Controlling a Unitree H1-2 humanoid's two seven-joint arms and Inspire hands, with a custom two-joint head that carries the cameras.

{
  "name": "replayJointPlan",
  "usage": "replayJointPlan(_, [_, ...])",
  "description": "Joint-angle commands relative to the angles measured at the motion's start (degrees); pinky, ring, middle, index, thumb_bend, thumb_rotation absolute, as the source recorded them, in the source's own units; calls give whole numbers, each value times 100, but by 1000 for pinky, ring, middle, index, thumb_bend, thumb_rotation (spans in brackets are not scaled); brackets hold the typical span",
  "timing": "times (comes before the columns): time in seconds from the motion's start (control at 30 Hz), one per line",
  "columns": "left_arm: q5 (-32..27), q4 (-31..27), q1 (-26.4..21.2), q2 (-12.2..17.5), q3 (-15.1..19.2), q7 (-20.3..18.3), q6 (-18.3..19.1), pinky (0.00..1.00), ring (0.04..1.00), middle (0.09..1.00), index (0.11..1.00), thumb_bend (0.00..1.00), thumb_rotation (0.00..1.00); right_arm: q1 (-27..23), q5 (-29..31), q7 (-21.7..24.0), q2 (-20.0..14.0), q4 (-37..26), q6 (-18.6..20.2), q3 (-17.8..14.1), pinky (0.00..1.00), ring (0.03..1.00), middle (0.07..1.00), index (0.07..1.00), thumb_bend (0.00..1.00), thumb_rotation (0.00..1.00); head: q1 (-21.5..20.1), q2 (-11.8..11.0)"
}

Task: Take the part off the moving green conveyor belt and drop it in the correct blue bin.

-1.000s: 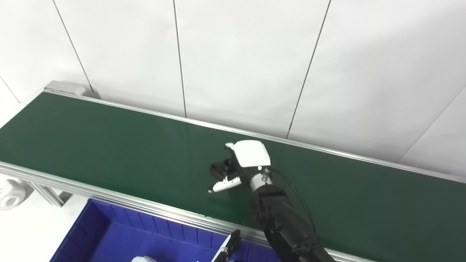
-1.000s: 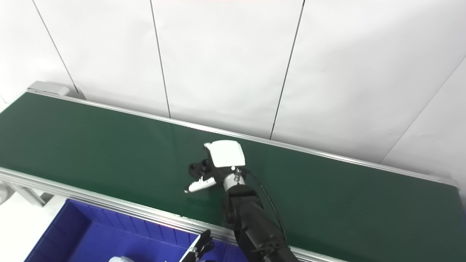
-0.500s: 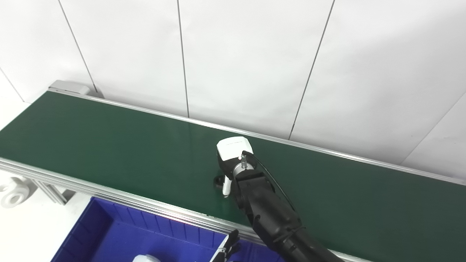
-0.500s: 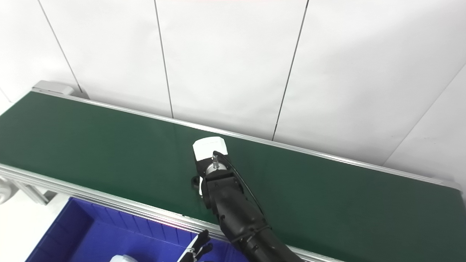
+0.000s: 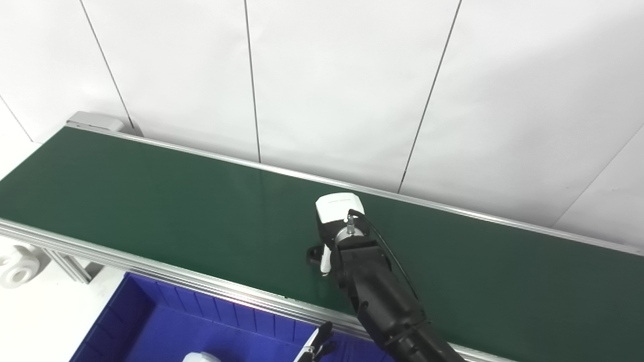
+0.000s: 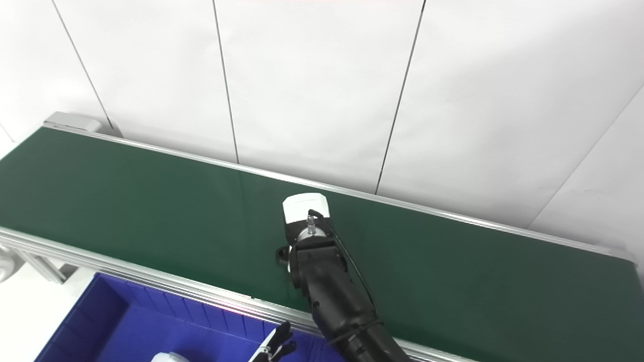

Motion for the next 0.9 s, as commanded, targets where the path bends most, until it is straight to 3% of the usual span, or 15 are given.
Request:
replayJointPlan(0.0, [-71, -118, 38, -75, -113, -56, 26, 831, 965, 1000, 1000, 849, 783, 31, -257, 149, -218, -30, 122, 21, 83, 153, 469, 490, 532, 0, -3, 0])
replayJointPlan(0.23, [-111, -65, -7, -81, -115, -56, 71, 824, 959, 1000, 1000, 868, 801, 93, -239, 524, -396, -932, 111, -22, 113, 187, 470, 493, 531, 0, -86, -15])
replayJointPlan(0.5, [-220, 19, -72, -54, -90, -80, 29, 837, 950, 1000, 1000, 863, 804, 390, -436, 1035, -485, -3183, 94, -348, 88, 157, 469, 492, 529, 0, -335, 16])
replayJointPlan(0.57, [-257, -16, -82, -41, -55, -68, 58, 844, 953, 1000, 1000, 862, 794, 532, -464, 1130, -412, -3805, 88, -523, 144, 229, 470, 489, 530, 0, -561, 76])
replayJointPlan(0.77, [-502, -152, -119, 82, 48, -131, 165, 882, 979, 1000, 1000, 838, 780, 886, -1396, 2274, -129, -4995, -175, -753, 182, 273, 473, 488, 530, 0, -1130, 261])
replayJointPlan(0.87, [-598, -225, -147, 117, 133, -133, 257, 914, 985, 1000, 1000, 883, 799, 1274, -1657, 2609, 40, -5564, -401, -855, 157, 240, 471, 489, 531, 0, -1348, 353])
